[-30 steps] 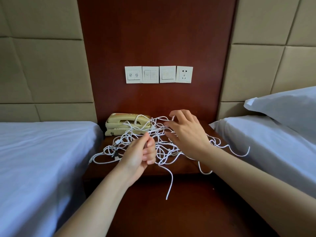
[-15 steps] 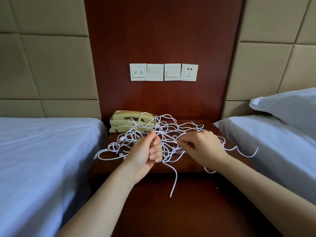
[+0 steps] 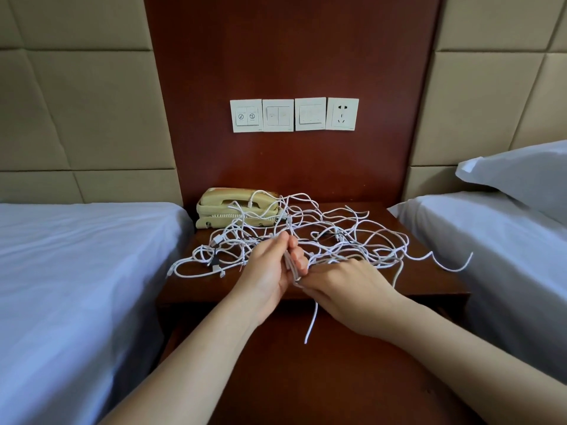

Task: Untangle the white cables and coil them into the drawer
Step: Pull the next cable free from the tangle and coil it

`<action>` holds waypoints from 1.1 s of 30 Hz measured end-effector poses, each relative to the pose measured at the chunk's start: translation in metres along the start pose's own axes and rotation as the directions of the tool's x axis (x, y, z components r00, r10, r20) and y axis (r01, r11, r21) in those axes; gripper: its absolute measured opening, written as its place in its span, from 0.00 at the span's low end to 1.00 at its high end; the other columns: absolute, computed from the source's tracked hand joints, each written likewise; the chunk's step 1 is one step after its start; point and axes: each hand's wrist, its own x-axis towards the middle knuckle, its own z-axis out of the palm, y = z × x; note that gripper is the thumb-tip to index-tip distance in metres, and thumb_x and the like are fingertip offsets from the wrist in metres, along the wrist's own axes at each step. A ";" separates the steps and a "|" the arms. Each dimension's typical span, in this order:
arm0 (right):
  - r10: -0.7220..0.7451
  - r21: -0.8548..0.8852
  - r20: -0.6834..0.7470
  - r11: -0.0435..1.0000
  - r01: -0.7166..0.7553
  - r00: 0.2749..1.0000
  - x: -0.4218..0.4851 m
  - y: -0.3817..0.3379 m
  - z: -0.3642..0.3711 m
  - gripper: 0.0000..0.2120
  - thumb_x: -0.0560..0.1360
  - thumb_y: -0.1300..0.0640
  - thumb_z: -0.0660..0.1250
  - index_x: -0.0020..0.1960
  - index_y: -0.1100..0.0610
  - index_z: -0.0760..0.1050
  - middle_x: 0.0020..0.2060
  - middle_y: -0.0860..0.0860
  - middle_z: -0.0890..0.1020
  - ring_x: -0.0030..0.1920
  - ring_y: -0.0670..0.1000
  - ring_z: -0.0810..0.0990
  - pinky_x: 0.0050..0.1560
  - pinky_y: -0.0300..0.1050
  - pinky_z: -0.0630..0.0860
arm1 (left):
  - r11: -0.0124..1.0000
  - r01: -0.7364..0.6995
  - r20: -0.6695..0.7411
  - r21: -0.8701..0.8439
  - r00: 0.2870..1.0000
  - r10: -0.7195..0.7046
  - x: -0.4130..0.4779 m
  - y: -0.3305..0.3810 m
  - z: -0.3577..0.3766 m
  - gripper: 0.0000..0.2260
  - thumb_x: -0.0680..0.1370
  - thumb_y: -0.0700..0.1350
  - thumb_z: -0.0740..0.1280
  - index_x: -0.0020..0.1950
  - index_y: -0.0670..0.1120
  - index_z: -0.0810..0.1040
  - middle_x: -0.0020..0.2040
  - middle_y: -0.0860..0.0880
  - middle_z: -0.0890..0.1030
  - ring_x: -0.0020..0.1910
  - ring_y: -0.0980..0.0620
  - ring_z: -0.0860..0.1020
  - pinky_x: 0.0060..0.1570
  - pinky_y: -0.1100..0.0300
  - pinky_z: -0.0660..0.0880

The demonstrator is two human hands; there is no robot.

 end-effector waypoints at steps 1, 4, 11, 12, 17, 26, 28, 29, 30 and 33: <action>0.015 0.072 0.003 0.997 -0.016 1.000 0.000 0.000 -0.004 0.12 0.81 0.49 0.55 0.51 0.50 0.77 0.43 0.48 0.81 0.42 0.54 0.80 0.40 0.51 0.76 | 0.997 -0.036 -0.018 0.068 0.999 0.038 0.003 -0.002 -0.003 0.16 0.83 0.43 0.50 0.38 0.42 0.67 0.23 0.51 0.68 0.22 0.56 0.69 0.26 0.65 0.69; 0.061 0.272 -0.043 0.961 -0.046 0.997 0.001 -0.002 -0.016 0.11 0.79 0.47 0.60 0.46 0.50 0.78 0.38 0.48 0.81 0.39 0.51 0.78 0.41 0.50 0.73 | 0.898 -0.136 -0.034 0.419 0.986 0.166 0.010 -0.010 -0.016 0.17 0.83 0.44 0.51 0.38 0.42 0.70 0.25 0.52 0.74 0.25 0.55 0.72 0.31 0.61 0.69; 0.216 0.391 -0.188 0.911 -0.128 0.958 0.005 0.005 -0.023 0.11 0.74 0.49 0.61 0.41 0.54 0.77 0.34 0.45 0.80 0.35 0.47 0.76 0.38 0.48 0.72 | 0.811 -0.118 0.097 0.573 0.992 0.076 0.005 -0.019 -0.009 0.23 0.83 0.48 0.51 0.32 0.43 0.72 0.22 0.49 0.72 0.24 0.50 0.70 0.32 0.58 0.66; 0.243 0.403 -0.212 0.904 -0.141 0.947 0.005 0.007 -0.023 0.10 0.74 0.48 0.62 0.40 0.53 0.77 0.33 0.44 0.78 0.34 0.46 0.75 0.36 0.46 0.71 | 0.848 -0.080 0.128 0.524 0.992 0.015 0.001 -0.018 -0.004 0.25 0.83 0.50 0.49 0.32 0.42 0.71 0.21 0.48 0.71 0.23 0.50 0.70 0.31 0.57 0.65; 0.360 0.487 -0.186 0.842 -0.232 0.914 0.005 0.016 -0.022 0.10 0.74 0.50 0.68 0.36 0.52 0.74 0.25 0.44 0.72 0.31 0.43 0.72 0.33 0.34 0.64 | 0.918 0.104 0.267 0.382 0.939 -0.218 -0.010 -0.010 0.011 0.28 0.81 0.58 0.39 0.33 0.42 0.65 0.21 0.49 0.64 0.19 0.54 0.64 0.24 0.64 0.65; 0.432 0.598 -0.068 0.739 -0.310 0.899 0.004 0.041 0.002 0.18 0.79 0.52 0.62 0.30 0.51 0.68 0.23 0.47 0.69 0.28 0.44 0.65 0.32 0.47 0.64 | 0.962 0.160 0.319 0.221 0.920 -0.226 -0.016 -0.004 0.012 0.17 0.82 0.45 0.49 0.33 0.45 0.62 0.23 0.52 0.61 0.20 0.57 0.60 0.24 0.65 0.64; 0.396 0.594 -0.013 0.742 -0.311 0.918 0.002 0.040 0.007 0.18 0.79 0.52 0.61 0.31 0.54 0.70 0.26 0.52 0.72 0.30 0.45 0.67 0.35 0.49 0.67 | 0.971 0.160 0.314 0.178 0.926 -0.210 -0.016 -0.002 0.010 0.16 0.82 0.45 0.50 0.34 0.45 0.62 0.23 0.52 0.62 0.21 0.56 0.61 0.24 0.65 0.64; 0.371 0.606 0.007 0.737 -0.300 0.928 0.000 0.039 0.009 0.17 0.79 0.53 0.60 0.32 0.55 0.70 0.27 0.53 0.72 0.30 0.45 0.68 0.35 0.46 0.67 | 0.977 0.156 0.308 0.148 0.931 -0.195 -0.016 -0.001 0.010 0.16 0.82 0.45 0.50 0.34 0.45 0.63 0.23 0.52 0.62 0.21 0.56 0.61 0.24 0.65 0.63; 0.345 0.611 0.032 0.736 -0.291 0.938 -0.001 0.037 0.011 0.17 0.79 0.54 0.61 0.32 0.55 0.71 0.28 0.52 0.73 0.30 0.44 0.68 0.36 0.44 0.67 | 0.982 0.150 0.298 0.112 0.938 -0.177 -0.015 0.001 0.010 0.16 0.82 0.45 0.50 0.34 0.45 0.63 0.23 0.52 0.63 0.21 0.57 0.62 0.24 0.65 0.63; 0.230 0.550 0.126 0.793 -0.261 0.965 -0.003 0.030 0.017 0.12 0.79 0.55 0.61 0.40 0.57 0.77 0.33 0.52 0.78 0.33 0.46 0.73 0.40 0.47 0.72 | 0.992 0.126 0.254 0.014 0.959 -0.125 -0.013 0.007 0.008 0.16 0.82 0.46 0.51 0.35 0.45 0.64 0.24 0.52 0.64 0.21 0.56 0.64 0.24 0.66 0.65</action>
